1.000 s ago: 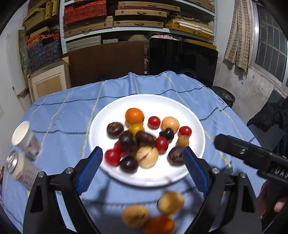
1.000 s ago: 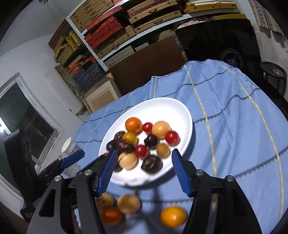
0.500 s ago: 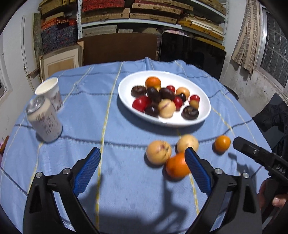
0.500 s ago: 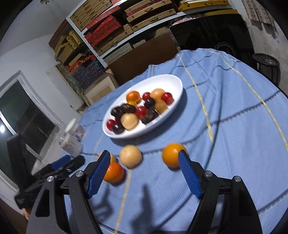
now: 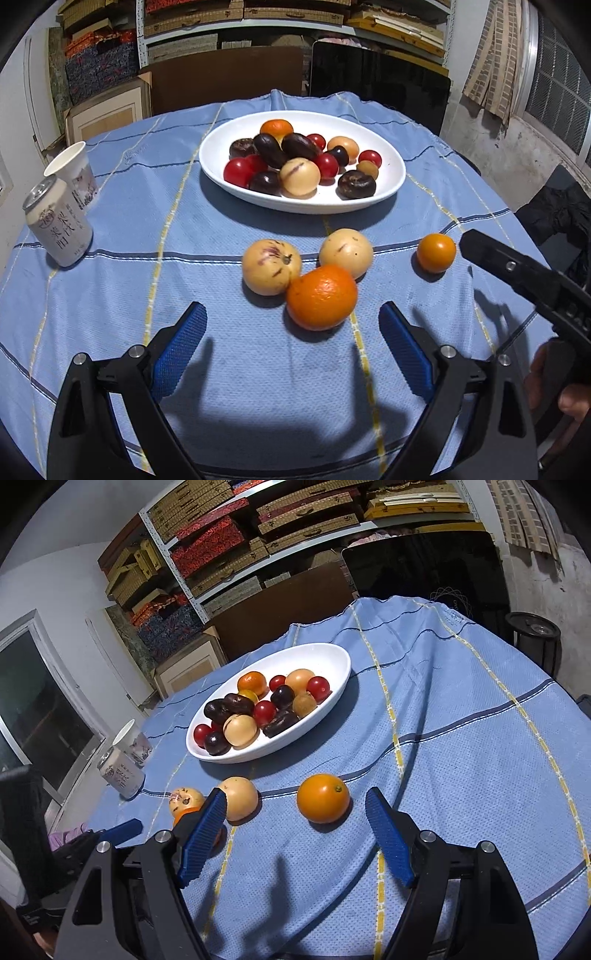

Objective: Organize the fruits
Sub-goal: 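Withdraw both open tools from the plate toward the remaining fruits, then grasp a mandarin orange with the left tool while the right tool grasps another mandarin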

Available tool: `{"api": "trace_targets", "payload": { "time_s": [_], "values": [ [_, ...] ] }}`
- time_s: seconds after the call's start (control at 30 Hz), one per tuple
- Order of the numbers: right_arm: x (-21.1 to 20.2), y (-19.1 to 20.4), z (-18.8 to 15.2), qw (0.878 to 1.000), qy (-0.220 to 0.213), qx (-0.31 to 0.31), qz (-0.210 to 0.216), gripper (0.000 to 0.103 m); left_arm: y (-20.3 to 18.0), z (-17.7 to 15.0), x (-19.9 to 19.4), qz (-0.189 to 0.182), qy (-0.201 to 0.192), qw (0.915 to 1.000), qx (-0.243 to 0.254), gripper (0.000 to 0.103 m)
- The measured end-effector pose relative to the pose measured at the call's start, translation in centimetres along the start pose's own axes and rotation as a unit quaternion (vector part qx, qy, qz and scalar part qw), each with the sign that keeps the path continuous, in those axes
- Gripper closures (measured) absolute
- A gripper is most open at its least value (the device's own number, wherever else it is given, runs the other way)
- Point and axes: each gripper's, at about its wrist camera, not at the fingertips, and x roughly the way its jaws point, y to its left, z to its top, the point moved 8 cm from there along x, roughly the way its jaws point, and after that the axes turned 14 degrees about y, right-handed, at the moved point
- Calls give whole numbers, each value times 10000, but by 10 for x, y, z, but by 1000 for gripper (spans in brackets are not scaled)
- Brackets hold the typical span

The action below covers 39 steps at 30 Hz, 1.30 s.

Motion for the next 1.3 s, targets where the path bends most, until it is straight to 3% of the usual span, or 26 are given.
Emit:
{"api": "trace_targets", "payload": {
  "time_s": [0.1,0.23,0.27,0.47,0.6,0.73,0.83,0.9,0.97,1.3],
  "values": [
    [-1,1,0,10000,27,12,62,25,-4,2,13,-92,226,9997,-99,28],
    [-3,3,0,9999,27,2,108,25,-13,5,32,-217,517,9982,-207,57],
    [-3,3,0,9999,27,-5,106,25,-16,6,35,-221,538,9982,-175,59],
    [2,3,-2,9998,63,-147,-88,25,-20,4,35,-152,439,9989,-17,61],
    [7,9,-4,9974,20,-531,-488,25,-12,-7,22,-162,365,9991,125,61],
    [20,11,-8,9954,287,-677,-616,25,6,-16,10,-302,292,9991,6,61],
    [29,9,-8,9917,482,-732,-940,27,14,-19,9,-371,257,9990,-51,61],
    [39,8,-7,9876,678,-850,-1133,49,16,-19,9,-435,255,9987,-41,61],
    [50,1,-4,9841,897,-810,-1301,60,15,-19,9,-550,267,9981,-29,61],
    [54,-6,5,9888,836,-579,-1096,64,16,-18,11,-634,261,9976,-75,61]
  ]
}}
